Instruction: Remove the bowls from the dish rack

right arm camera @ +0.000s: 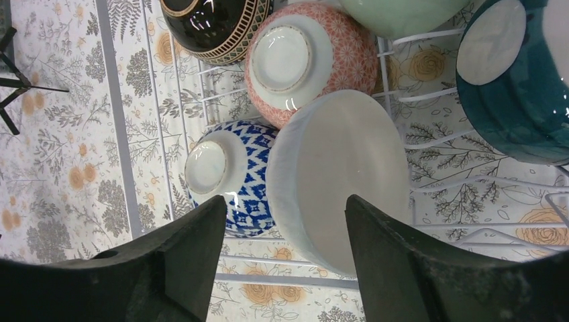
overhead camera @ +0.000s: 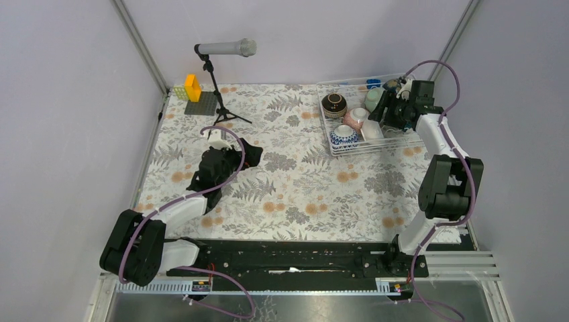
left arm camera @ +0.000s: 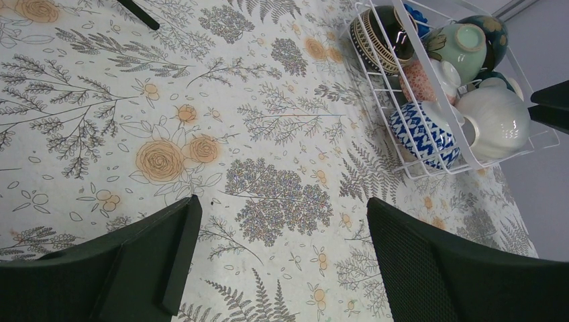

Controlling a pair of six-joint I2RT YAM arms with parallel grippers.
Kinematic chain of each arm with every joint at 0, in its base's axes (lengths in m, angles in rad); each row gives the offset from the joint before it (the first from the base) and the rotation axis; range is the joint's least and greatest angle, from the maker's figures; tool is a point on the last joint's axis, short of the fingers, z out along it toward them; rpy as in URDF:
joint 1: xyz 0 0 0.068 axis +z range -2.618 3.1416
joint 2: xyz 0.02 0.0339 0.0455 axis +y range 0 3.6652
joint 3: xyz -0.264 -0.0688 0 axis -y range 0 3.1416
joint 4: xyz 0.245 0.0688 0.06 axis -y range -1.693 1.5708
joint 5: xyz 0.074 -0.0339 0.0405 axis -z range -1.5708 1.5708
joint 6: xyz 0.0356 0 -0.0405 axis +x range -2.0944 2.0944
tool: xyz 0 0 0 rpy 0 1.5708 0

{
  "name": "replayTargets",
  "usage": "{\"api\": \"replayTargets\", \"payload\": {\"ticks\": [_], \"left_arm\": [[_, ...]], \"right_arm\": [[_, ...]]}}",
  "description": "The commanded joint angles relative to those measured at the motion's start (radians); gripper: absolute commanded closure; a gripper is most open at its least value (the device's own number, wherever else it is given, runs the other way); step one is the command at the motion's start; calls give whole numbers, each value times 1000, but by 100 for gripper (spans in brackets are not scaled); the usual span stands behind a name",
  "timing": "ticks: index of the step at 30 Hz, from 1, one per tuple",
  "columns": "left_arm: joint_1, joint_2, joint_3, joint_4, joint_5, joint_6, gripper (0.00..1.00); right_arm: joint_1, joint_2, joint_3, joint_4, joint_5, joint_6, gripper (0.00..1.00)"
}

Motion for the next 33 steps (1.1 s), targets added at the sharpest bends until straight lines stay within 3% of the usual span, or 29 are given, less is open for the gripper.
{"api": "replayTargets", "payload": {"ticks": [1,12,19,22,30,33], "left_arm": [[-6,22,56,34,23,2,1],[-9,35,63,32,30,5,1],[-11,33,65,29,27,7,1],[-11,32,66,26,27,8,1],[-11,32,68,22,27,10,1],[-11,27,68,18,24,12,1]], "right_arm": [[6,2,23,-10,-18,-9,30],[12,63,34,-10,-59,19,47],[13,52,33,-1,-106,36,83],[12,27,28,16,-124,38,94],[14,-34,54,36,-207,52,100],[36,-69,70,22,-162,48,100]]}}
